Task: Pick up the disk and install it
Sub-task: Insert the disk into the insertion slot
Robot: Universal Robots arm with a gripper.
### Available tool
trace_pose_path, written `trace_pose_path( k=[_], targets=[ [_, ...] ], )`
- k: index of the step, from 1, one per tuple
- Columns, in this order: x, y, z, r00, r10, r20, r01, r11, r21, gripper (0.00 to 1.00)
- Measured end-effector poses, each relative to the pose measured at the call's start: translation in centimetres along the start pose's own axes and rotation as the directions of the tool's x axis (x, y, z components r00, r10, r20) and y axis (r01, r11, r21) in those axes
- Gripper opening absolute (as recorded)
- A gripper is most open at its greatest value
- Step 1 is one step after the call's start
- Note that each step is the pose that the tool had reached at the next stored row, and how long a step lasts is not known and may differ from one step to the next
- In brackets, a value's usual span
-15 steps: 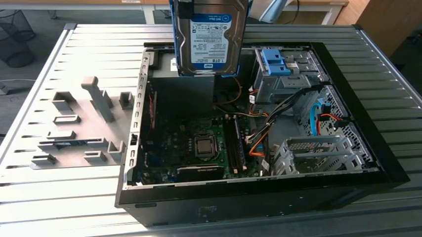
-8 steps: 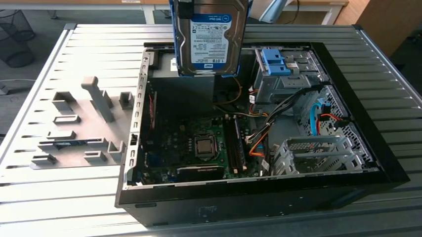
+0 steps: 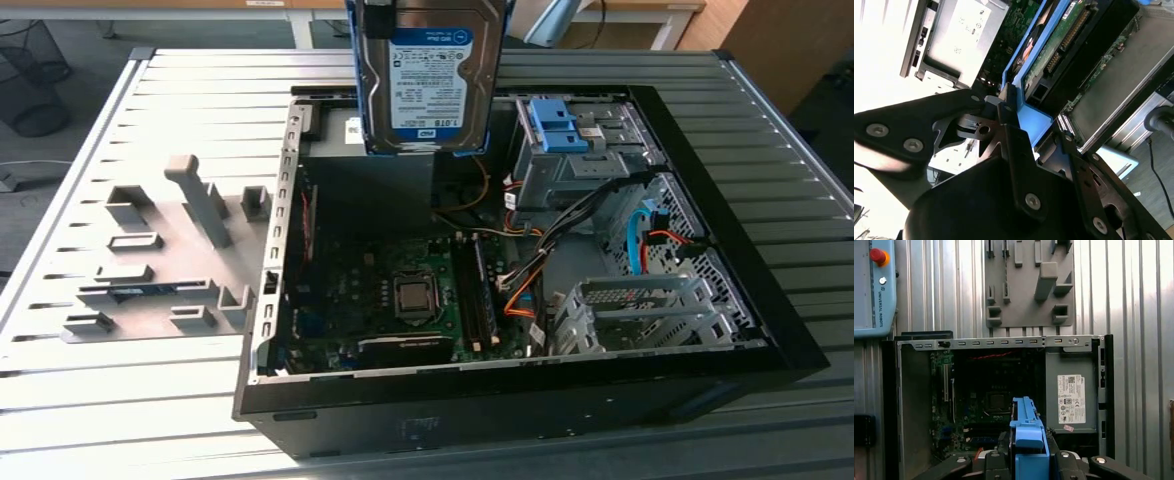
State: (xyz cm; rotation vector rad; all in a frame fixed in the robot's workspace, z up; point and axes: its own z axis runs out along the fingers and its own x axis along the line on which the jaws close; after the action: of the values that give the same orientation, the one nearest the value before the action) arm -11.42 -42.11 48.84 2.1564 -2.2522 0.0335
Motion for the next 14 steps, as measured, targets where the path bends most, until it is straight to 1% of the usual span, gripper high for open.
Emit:
trace_pose_path(
  k=[3,5,9,14],
  targets=[
    [0.07,0.00,0.01,1.0000,0.000,0.0000,0.000,1.0000,0.0001,0.37],
    [0.24,0.00,0.02,1.0000,0.000,0.0000,0.000,1.0000,0.0001,0.37],
    [0.72,-0.03,0.04,1.0000,0.000,0.0000,0.000,1.0000,0.0001,0.37],
    [1.64,-0.07,0.11,1.0000,0.000,0.0000,0.000,1.0000,0.0001,0.37]
  ],
)
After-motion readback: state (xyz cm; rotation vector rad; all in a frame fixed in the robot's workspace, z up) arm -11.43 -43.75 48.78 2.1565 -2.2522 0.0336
